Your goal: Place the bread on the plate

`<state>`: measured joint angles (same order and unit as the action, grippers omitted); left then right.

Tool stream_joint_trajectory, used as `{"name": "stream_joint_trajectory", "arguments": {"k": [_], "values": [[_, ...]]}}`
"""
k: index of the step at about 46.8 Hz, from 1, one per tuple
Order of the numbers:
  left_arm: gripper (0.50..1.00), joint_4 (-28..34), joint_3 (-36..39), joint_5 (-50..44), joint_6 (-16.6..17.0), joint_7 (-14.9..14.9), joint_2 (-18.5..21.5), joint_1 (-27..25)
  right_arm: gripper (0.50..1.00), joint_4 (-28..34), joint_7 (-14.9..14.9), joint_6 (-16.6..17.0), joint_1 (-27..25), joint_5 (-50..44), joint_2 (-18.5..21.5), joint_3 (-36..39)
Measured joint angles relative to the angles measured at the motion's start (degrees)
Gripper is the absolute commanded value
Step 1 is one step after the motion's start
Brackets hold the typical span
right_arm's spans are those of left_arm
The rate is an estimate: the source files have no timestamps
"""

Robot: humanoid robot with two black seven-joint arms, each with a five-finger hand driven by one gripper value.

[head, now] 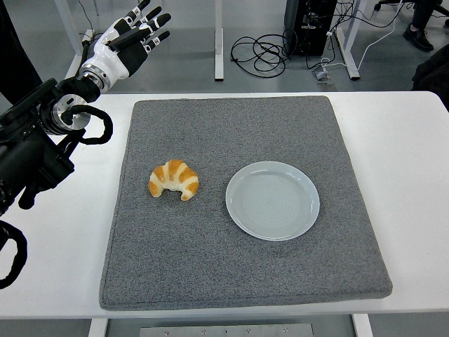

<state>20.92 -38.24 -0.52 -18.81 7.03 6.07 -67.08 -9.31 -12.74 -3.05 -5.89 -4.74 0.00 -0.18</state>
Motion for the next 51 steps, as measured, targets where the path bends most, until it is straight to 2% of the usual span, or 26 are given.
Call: {"name": "stream_joint_trajectory", "arguments": {"k": [44, 51], "values": [[0.978, 0.1, 1.0, 0.9, -0.3, 0.7, 0.5, -1.2, 1.0, 0.0, 0.0, 0.0, 0.0, 0.0, 0.0, 0.0], [0.978, 0.3, 2.3, 4.2, -0.7, 0.9, 0.8, -0.9, 1.0, 0.0, 0.0, 0.0, 0.0, 0.0, 0.0, 0.0]]}}
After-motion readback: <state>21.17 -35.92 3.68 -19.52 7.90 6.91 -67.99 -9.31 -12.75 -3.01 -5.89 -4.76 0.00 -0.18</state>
